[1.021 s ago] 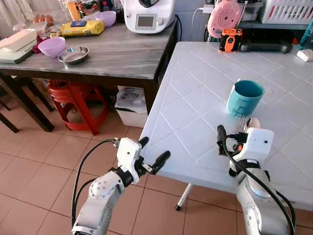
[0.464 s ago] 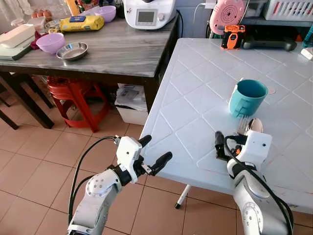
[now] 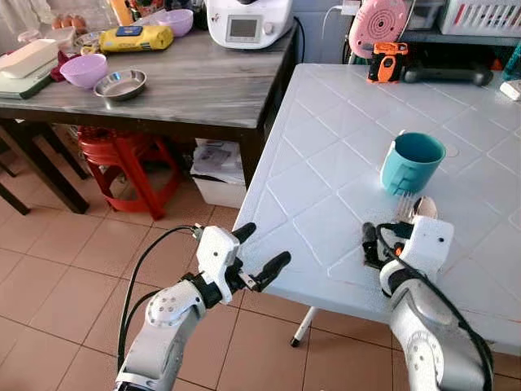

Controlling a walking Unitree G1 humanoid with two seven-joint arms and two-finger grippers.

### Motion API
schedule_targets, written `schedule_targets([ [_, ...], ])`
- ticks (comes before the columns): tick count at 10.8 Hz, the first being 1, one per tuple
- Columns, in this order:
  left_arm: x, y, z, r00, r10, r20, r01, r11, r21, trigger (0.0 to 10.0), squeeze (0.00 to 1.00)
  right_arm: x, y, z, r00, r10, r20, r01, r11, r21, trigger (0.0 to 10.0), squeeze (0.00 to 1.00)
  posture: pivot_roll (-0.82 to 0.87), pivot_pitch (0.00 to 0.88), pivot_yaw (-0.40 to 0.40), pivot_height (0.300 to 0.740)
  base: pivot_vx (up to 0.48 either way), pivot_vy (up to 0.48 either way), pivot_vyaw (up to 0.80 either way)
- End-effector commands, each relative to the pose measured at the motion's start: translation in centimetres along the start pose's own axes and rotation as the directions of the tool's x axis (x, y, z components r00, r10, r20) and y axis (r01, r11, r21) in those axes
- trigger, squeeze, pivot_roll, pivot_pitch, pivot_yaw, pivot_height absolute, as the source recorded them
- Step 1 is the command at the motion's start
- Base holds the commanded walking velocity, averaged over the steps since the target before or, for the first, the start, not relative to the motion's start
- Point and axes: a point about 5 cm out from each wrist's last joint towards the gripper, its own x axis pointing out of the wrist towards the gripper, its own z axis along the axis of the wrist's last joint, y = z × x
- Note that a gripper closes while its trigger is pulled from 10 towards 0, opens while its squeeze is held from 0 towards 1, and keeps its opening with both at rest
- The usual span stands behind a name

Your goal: Setting the table

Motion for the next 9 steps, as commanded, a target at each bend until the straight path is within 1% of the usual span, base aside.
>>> schedule_targets([
  [1,-0.1,-0.1,0.5,1.000,-0.016,0.022,0.016,1.000,0.014,10.0,0.00,0.1,-0.5,-1.1,0.996,-0.035,-0.077,0.033,0.999,-0.021,0.0,0.00,-0.18,0.106,0.086,0.740,0.000,0.000,0.00],
  [4,0.3,-0.3,0.6,0.999,-0.025,0.044,0.024,0.999,0.029,10.0,0.00,1.0,-1.7,-1.5,0.985,-0.088,-0.147,0.078,0.994,-0.071,0.0,0.00,-0.19,0.107,0.086,0.740,0.000,0.000,0.00],
  [6,0.5,-0.4,1.1,0.996,-0.034,0.087,0.028,0.997,0.066,10.0,0.00,1.0,-1.8,-1.9,0.979,-0.094,-0.180,0.081,0.994,-0.077,0.0,0.00,-0.20,0.107,0.084,0.740,0.000,0.000,0.00],
  [9,0.8,-0.9,1.0,0.993,-0.080,0.081,0.070,0.990,0.122,10.0,0.00,1.2,-1.8,-2.2,0.974,-0.092,-0.209,0.080,0.995,-0.062,0.0,0.00,-0.20,0.109,0.085,0.740,0.000,0.000,0.00],
])
